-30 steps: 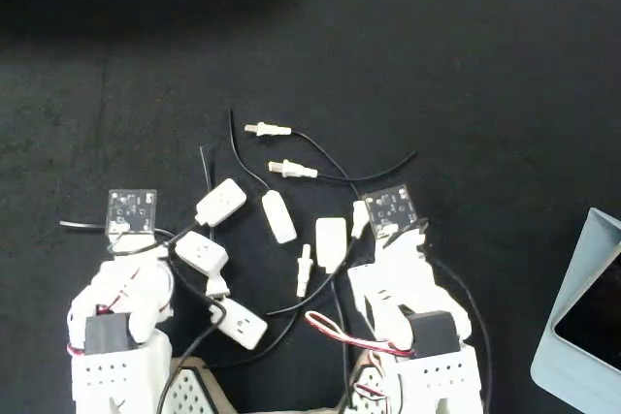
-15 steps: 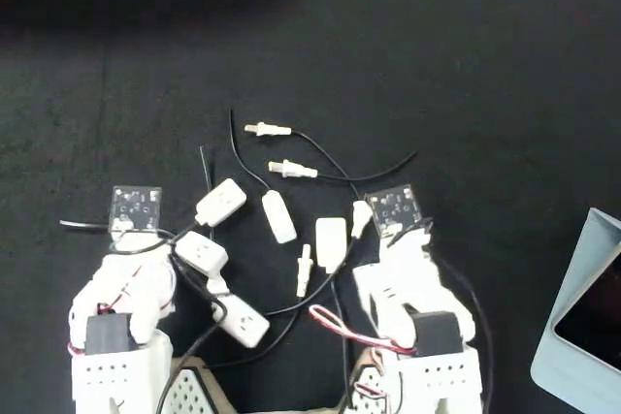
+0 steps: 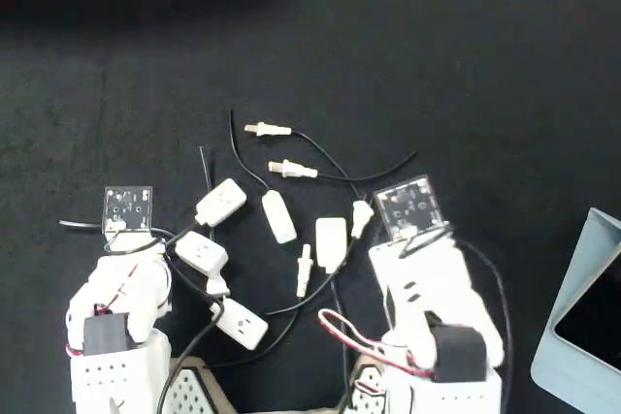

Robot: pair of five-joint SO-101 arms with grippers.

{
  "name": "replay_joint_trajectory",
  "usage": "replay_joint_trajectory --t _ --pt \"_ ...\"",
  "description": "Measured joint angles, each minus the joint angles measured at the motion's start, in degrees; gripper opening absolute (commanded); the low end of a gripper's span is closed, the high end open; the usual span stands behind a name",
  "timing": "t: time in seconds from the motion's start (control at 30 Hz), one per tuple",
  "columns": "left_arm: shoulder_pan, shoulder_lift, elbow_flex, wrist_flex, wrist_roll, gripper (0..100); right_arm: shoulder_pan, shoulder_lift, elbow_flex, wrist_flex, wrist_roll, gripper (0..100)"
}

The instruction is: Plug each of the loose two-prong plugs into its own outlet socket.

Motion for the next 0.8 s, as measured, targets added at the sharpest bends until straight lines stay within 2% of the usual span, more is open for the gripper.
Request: replay_joint_trajectory --t 0.17,0.37,0.5,0.73,0.8 --pt "0.00 0.00 0.00 0.00 0.00 3 -3.60 11.16 -10.37 -0.26 0.09 1.5" --pt "0.00 0.00 0.00 0.00 0.00 3 -6.68 36.22 -24.70 -0.26 -5.89 1.5" --pt "0.00 0.00 0.00 0.00 0.00 3 -7.65 51.16 -33.14 -2.64 -7.30 1.6" --pt "0.00 0.00 0.00 -0.09 0.00 3 -10.99 70.77 -40.18 -7.82 -7.56 1.6" --pt "0.00 0.00 0.00 -0.09 0.00 3 -11.34 75.08 -41.58 -8.44 -9.76 1.5"
